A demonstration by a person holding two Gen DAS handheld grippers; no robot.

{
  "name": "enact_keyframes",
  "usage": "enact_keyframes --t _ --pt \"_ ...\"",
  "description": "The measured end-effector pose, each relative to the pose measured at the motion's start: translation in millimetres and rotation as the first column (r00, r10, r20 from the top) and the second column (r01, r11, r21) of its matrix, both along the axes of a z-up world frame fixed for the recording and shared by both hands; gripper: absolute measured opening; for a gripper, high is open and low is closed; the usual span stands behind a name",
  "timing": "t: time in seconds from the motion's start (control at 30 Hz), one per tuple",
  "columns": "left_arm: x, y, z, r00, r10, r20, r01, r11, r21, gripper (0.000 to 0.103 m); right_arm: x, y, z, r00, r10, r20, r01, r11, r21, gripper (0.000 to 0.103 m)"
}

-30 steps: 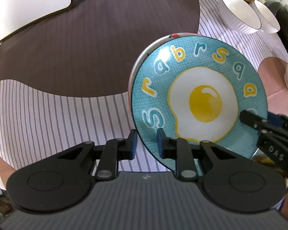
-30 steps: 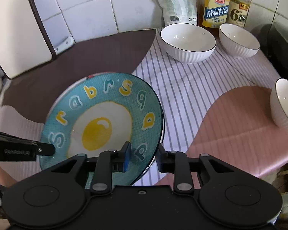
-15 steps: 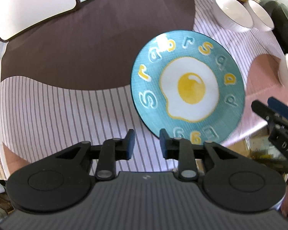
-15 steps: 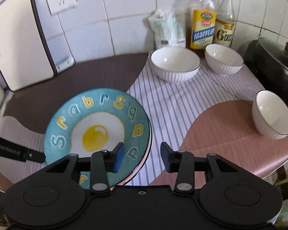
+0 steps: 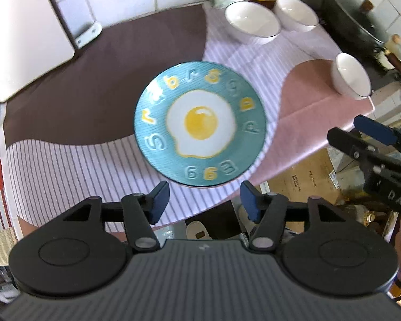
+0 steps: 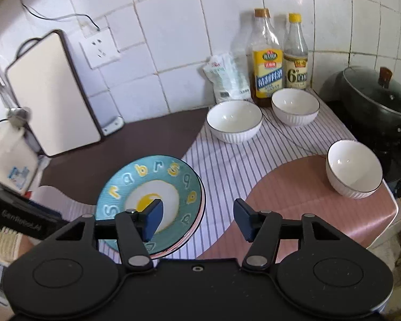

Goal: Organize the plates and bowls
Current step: 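Open both tools and pull them back from the blue egg plate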

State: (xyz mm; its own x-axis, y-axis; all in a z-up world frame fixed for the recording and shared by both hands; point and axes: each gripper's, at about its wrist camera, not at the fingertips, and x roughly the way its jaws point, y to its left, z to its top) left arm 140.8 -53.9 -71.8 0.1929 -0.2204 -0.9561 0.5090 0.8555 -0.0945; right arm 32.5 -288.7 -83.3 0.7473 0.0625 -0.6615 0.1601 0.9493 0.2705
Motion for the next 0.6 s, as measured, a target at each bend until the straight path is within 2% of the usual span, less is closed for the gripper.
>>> enact_keyframes --t 0.27,0.5,0.6 --pt "-34.2 -35.1 30.8 0.997 -0.032 0.067 0.031 0.999 0.021 0.068 -42.8 -29.7 22.4 0.998 0.055 0.042 -0.053 0.998 -0.045 0.073" --pt "-57.5 -78.5 41.5 0.995 -0.023 0.094 0.021 0.999 0.030 0.071 -67.9 -73.3 33.3 0.995 0.080 0.054 -0.075 0.993 -0.093 0.076" --pt "-65.5 -97.7 43.4 0.994 -0.014 0.106 0.011 1.000 0.027 0.075 -75.9 -92.5 32.9 0.994 0.088 0.058 -0.081 0.991 -0.109 0.077"
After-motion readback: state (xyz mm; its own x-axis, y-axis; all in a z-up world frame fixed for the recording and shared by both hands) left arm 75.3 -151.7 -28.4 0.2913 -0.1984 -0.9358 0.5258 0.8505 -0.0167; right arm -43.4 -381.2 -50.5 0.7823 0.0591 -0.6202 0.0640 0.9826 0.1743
